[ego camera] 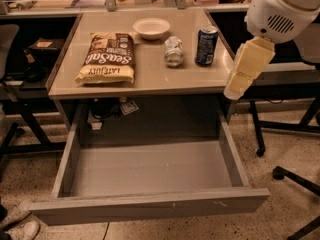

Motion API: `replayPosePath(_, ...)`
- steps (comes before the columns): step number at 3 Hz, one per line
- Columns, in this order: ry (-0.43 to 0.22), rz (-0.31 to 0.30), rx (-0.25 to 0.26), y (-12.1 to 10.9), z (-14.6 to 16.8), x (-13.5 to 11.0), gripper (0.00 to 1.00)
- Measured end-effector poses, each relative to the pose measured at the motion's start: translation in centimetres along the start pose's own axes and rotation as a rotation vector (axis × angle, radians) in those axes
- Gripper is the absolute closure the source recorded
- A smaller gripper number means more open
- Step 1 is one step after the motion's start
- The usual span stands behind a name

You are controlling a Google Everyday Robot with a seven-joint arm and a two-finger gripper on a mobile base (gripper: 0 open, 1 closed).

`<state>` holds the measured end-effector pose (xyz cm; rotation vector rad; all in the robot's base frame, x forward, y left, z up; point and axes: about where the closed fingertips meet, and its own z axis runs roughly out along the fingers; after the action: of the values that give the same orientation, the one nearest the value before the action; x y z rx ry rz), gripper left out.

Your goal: Place 7up can into top drawer

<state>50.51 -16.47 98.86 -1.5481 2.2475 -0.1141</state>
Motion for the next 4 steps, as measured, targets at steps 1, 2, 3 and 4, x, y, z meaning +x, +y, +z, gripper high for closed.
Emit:
replayPosePath(1, -0.027, -0.003, 0.017, 0.4, 0.6, -1.1, 0.00)
replayPosePath(2, -0.109, 0.060, 0.040, -1.0, 4.4, -7.2, 0.00)
replayPosePath(3, -0.109, 0.060, 0.040, -1.0, 4.4, -7.2, 0.00)
replayPosePath(4, -0.127, 0.105, 0.050, -2.0, 5.3, -7.3, 0.00)
